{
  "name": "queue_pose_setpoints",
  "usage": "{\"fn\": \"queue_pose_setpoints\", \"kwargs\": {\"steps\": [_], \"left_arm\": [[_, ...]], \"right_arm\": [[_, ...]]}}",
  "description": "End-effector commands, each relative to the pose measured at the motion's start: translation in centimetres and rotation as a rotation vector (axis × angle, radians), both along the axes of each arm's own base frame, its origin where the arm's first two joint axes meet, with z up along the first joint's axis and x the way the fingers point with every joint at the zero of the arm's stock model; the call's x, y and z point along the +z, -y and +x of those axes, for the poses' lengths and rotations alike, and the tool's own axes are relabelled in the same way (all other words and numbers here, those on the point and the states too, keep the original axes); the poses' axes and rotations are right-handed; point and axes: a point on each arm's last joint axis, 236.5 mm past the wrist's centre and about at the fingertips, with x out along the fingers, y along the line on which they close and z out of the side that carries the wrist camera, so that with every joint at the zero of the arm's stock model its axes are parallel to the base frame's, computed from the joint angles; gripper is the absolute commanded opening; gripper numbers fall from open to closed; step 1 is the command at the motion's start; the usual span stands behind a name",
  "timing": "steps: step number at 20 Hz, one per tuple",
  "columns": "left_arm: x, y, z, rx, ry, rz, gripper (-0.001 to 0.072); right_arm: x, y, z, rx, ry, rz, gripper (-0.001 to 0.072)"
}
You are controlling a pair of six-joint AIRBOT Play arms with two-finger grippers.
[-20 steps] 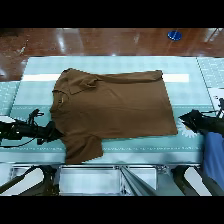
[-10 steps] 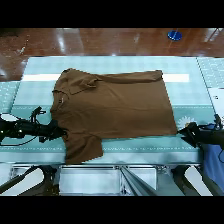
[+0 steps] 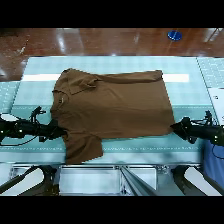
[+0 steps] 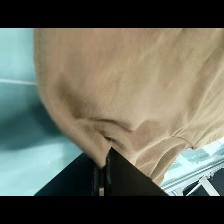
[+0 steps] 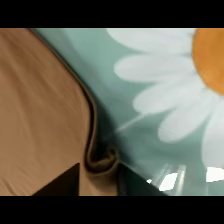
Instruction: Fold the shirts.
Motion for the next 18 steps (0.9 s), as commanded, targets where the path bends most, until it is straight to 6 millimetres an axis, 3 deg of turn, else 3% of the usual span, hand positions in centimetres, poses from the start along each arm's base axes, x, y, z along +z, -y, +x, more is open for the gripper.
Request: {"fn": "queue_pose_setpoints", "kwargs": {"steps": [1, 3, 5, 7, 9, 10, 12, 13, 15, 16, 18], "left_arm": [[-0.1, -0.2, 0.8, 0.025, 0.023, 0.01, 0.0018], [0.8, 0.3, 2.2, 0.04, 0.072, -0.026, 0.0018], [2.9, 0.6, 4.7, 0.063, 0.147, -0.067, 0.0018], [7.5, 0.7, 8.6, 0.07, 0.291, -0.116, 0.0018], [15.5, 0.6, 13.6, 0.062, 0.559, -0.153, 0.0018], [20.7, 0.5, 15.8, 0.042, 0.731, -0.153, 0.0018], [29.8, 0.3, 17.9, 0.016, 0.967, -0.126, 0.0018], [34.8, 0.2, 18.1, -0.007, 1.084, -0.088, 0.0018], [42.9, 0.2, 17.1, -0.044, 1.287, 0.0, 0.0018], [46.9, 0.1, 16.1, -0.039, 1.378, 0.056, 0.0018], [53.0, -0.5, 13.5, -0.025, 1.514, 0.215, 0.0017]], "right_arm": [[0.1, -0.8, 2.4, -0.029, 0.084, 0.065, 0.0194], [0.9, -2.5, 3.1, 0.084, 0.149, 0.086, 0.0024], [3.1, -3.9, 4.8, 0.199, 0.205, 0.085, 0.0024], [7.7, -4.5, 8.1, 0.285, 0.316, 0.049, 0.0024], [15.0, -4.6, 12.4, 0.347, 0.489, -0.041, 0.0023], [20.1, -4.5, 14.6, 0.376, 0.618, -0.117, 0.0023], [30.6, -2.7, 17.2, 0.358, 0.839, -0.334, 0.0023], [36.0, -1.9, 17.1, 0.329, 0.936, -0.438, 0.0023], [44.4, -0.5, 14.8, 0.294, 1.056, -0.647, 0.0023], [47.4, -0.1, 13.0, 0.279, 1.088, -0.731, 0.0023], [51.9, -0.6, 8.7, 0.264, 1.149, -0.845, 0.0023]]}}
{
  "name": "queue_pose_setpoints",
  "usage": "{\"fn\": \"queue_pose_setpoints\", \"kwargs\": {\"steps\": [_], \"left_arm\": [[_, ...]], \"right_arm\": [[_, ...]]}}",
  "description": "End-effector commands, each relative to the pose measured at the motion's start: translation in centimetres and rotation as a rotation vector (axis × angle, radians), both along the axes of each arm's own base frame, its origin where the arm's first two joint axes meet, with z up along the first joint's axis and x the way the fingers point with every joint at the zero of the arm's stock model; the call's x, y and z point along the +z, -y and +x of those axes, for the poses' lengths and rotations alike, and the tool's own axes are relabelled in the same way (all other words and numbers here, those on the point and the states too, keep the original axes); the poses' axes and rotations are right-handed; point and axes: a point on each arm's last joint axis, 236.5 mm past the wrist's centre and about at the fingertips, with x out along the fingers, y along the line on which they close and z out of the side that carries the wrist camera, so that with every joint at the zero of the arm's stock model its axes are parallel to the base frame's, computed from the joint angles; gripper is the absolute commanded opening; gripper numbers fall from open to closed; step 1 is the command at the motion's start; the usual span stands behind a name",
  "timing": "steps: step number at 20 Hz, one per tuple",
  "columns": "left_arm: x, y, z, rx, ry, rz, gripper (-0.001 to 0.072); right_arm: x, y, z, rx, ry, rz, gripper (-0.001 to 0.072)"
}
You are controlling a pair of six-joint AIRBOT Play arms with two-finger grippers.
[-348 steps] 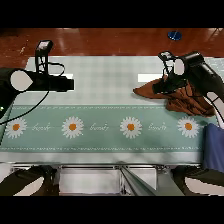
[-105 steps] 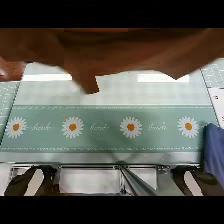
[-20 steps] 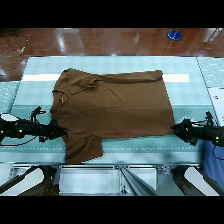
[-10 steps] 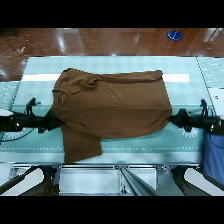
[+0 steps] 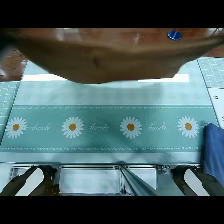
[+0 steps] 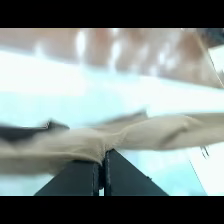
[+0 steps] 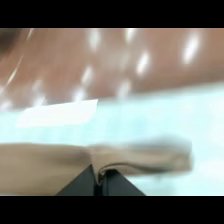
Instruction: Fold the shirts.
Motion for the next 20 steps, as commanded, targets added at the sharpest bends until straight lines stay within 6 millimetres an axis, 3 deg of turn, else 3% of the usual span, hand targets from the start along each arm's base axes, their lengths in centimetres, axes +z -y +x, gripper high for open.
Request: {"fn": "queue_pose_setpoints", "kwargs": {"steps": [1, 3, 6, 9, 11, 13, 15, 17, 20], "left_arm": [[12.3, -0.2, -5.0, 0.137, 0.298, 0.17, 0.0017], [15.6, -0.4, -8.8, 0.236, 0.387, 0.285, 0.0018], [19.1, 0.7, -15.2, 0.337, 0.523, 0.422, 0.0017], [19.8, -0.2, -20.1, 0.463, 0.555, 0.483, 0.0017], [18.9, -2.0, -21.3, 0.52, 0.515, 0.53, 0.0017], [16.4, -3.1, -20.7, 0.508, 0.415, 0.539, 0.0018], [13.0, -3.0, -18.8, 0.449, 0.308, 0.541, 0.0017], [9.2, -3.3, -16.1, 0.418, 0.189, 0.533, 0.0018], [2.5, -4.1, -10.6, 0.361, -0.02, 0.541, 0.0018]], "right_arm": [[9.9, -0.3, -7.4, -0.1, 0.204, -0.166, 0.0023], [11.3, -1.3, -10.9, -0.108, 0.243, -0.2, 0.0024], [11.5, -1.5, -15.2, -0.157, 0.251, -0.252, 0.0024], [11.4, -0.9, -18.4, -0.225, 0.253, -0.296, 0.0024], [11.3, -0.6, -19.5, -0.256, 0.246, -0.308, 0.0024], [10.6, -0.2, -19.5, -0.266, 0.216, -0.309, 0.0024], [9.4, 0.2, -18.5, -0.256, 0.161, -0.303, 0.0024], [6.6, 0.1, -16.6, -0.208, 0.048, -0.274, 0.0024], [2.3, -0.7, -11.9, -0.082, -0.075, -0.207, 0.0023]]}}
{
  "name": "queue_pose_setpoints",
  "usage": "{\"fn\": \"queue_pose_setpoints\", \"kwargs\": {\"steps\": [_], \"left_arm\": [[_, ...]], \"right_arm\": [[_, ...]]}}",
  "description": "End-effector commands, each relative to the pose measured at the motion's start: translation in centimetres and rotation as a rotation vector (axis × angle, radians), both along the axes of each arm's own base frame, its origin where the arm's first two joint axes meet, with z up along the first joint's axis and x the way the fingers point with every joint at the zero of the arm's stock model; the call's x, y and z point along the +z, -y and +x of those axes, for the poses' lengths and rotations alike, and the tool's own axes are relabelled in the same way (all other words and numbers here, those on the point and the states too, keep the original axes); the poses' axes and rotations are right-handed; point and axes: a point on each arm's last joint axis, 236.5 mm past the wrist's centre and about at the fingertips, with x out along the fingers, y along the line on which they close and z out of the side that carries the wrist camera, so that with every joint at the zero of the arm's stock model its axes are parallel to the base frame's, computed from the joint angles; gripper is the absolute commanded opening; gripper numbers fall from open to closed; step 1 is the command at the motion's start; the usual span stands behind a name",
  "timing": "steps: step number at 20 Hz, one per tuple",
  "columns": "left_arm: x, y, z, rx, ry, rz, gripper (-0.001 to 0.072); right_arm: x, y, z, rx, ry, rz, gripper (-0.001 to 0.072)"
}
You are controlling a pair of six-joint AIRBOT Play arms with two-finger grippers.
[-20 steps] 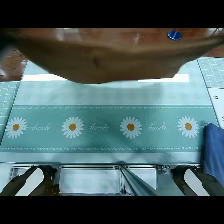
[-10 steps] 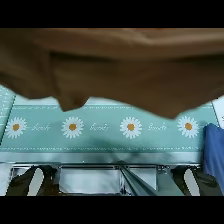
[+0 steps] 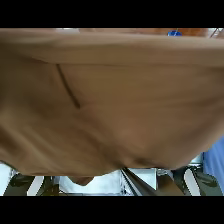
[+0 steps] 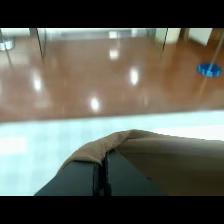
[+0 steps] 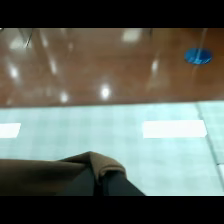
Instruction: Fold the shirts.
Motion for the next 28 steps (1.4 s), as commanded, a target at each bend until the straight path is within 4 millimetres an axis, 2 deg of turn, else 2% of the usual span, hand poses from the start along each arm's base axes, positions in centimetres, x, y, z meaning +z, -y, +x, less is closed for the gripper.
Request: {"fn": "queue_pose_setpoints", "kwargs": {"steps": [1, 5, 7, 9, 11, 13, 15, 18, 21, 24, 28], "left_arm": [[-8.0, -1.2, 5.4, 0.015, -0.25, -0.031, 0.0018], [-17.2, -1.1, 13.3, -0.024, -0.518, -0.119, 0.0018], [-21.5, -0.4, 17.5, -0.053, -0.593, -0.192, 0.0018], [-25.3, 0.1, 22.1, -0.055, -0.613, -0.29, 0.0018], [-28.6, 0.0, 26.1, -0.037, -0.621, -0.36, 0.0018], [-32.2, -0.2, 28.8, -0.018, -0.674, -0.388, 0.0018], [-35.3, -0.2, 30.3, 0.008, -0.734, -0.429, 0.0018], [-38.4, 0.1, 30.5, 0.012, -0.806, -0.443, 0.0018], [-39.6, 0.3, 29.1, -0.034, -0.867, -0.389, 0.0018], [-40.6, 0.6, 27.0, -0.098, -0.951, -0.33, 0.0018], [-43.9, -0.4, 23.5, -0.125, -1.128, -0.229, 0.0018]], "right_arm": [[-5.3, -0.7, 4.6, 0.11, -0.164, 0.08, 0.0024], [-14.9, 0.0, 11.6, 0.156, -0.354, 0.21, 0.0024], [-19.9, -0.8, 15.6, 0.188, -0.423, 0.23, 0.0024], [-24.2, -1.1, 20.9, 0.177, -0.445, 0.253, 0.0024], [-27.9, 0.1, 25.4, 0.116, -0.471, 0.308, 0.0023], [-31.2, 0.8, 29.0, 0.098, -0.528, 0.34, 0.0023], [-33.9, 1.0, 31.2, 0.099, -0.585, 0.364, 0.0023], [-36.6, 0.8, 31.8, 0.107, -0.663, 0.39, 0.0024], [-37.3, 1.1, 31.0, 0.12, -0.703, 0.362, 0.0024], [-38.1, 1.1, 28.4, 0.159, -0.806, 0.368, 0.0024], [-41.6, 1.1, 24.4, 0.175, -0.972, 0.324, 0.0024]]}}
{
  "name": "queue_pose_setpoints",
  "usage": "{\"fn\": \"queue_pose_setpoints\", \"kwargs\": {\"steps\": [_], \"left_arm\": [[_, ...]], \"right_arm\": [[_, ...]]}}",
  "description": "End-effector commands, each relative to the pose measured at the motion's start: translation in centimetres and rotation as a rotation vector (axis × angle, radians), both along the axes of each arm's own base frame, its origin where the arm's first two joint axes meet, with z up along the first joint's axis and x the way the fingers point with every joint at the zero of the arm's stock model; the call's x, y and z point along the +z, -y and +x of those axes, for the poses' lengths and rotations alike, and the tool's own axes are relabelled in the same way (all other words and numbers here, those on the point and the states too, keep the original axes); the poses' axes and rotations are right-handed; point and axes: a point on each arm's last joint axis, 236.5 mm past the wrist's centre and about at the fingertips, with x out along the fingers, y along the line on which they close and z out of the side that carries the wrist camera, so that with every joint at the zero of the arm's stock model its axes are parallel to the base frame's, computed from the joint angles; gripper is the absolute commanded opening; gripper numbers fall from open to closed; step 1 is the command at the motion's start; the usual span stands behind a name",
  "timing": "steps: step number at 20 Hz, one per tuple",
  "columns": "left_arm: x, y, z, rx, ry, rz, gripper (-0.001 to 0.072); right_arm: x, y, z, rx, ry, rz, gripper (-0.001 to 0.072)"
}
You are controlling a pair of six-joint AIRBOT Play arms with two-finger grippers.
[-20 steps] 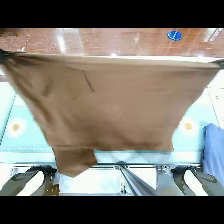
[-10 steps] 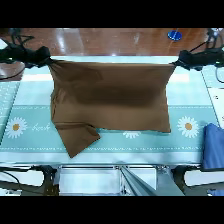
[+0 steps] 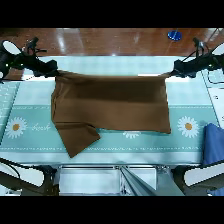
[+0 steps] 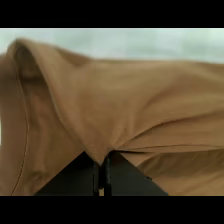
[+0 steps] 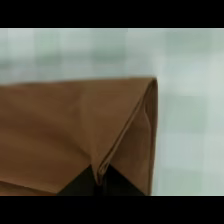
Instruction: Fold the shirts.
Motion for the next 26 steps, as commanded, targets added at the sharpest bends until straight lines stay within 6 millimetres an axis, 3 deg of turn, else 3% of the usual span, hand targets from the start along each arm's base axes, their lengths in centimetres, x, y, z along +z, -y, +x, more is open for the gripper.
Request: {"fn": "queue_pose_setpoints", "kwargs": {"steps": [1, 5, 6, 7, 8, 9, 11, 13, 15, 17, 19, 22, 24, 26], "left_arm": [[-2.6, -0.4, -2.9, -0.08, -0.136, 0.036, 0.0018], [-4.7, 0.5, -4.6, -0.108, -0.222, 0.02, 0.0038], [-5.1, 0.9, -5.3, -0.123, -0.257, 0.011, 0.0175], [-5.3, 1.3, -6.1, -0.135, -0.296, 0.002, 0.0406], [-5.4, 1.4, -6.8, -0.149, -0.321, 0.001, 0.0509], [-5.0, 1.5, -7.2, -0.149, -0.336, -0.003, 0.0509], [-3.6, 0.6, -8.0, -0.139, -0.348, -0.01, 0.0509], [-1.7, -1.3, -9.3, -0.085, -0.351, -0.023, 0.0509], [-1.3, -3.3, -12.1, -0.01, -0.345, -0.036, 0.0509], [-2.5, -4.7, -16.4, 0.101, -0.349, -0.076, 0.0509], [-3.4, -3.5, -21.0, 0.208, -0.338, -0.243, 0.0508], [-4.5, -2.7, -26.0, 0.346, -0.35, -0.396, 0.0508], [-5.5, -3.0, -27.0, 0.426, -0.337, -0.403, 0.0509], [-6.4, -2.1, -27.6, 0.415, -0.356, -0.398, 0.0508]], "right_arm": [[-3.1, -0.2, -3.4, 0.045, -0.132, -0.013, 0.0024], [-5.3, -0.7, -4.1, 0.012, -0.153, 0.013, 0.0024], [-5.5, -0.9, -4.1, 0.005, -0.151, 0.026, 0.0025], [-5.4, -1.2, -4.0, -0.011, -0.151, 0.042, 0.0117], [-5.3, -1.3, -4.1, -0.032, -0.165, 0.052, 0.037], [-5.1, -1.4, -4.6, -0.021, -0.186, 0.059, 0.0408], [-3.7, -0.2, -6.7, 0.002, -0.237, 0.06, 0.0408], [-2.1, 3.8, -9.6, -0.004, -0.279, -0.046, 0.0408], [-1.0, 7.7, -12.4, -0.098, -0.263, -0.118, 0.0408], [-1.2, 8.9, -14.9, -0.243, -0.191, -0.083, 0.0408], [-2.2, 7.2, -17.6, -0.32, -0.123, -0.001, 0.0408], [-2.9, 2.6, -20.5, -0.351, -0.079, 0.139, 0.0408], [-2.4, -0.1, -20.8, -0.345, -0.039, 0.244, 0.0408], [-2.2, -0.8, -20.9, -0.335, -0.034, 0.276, 0.0408]]}}
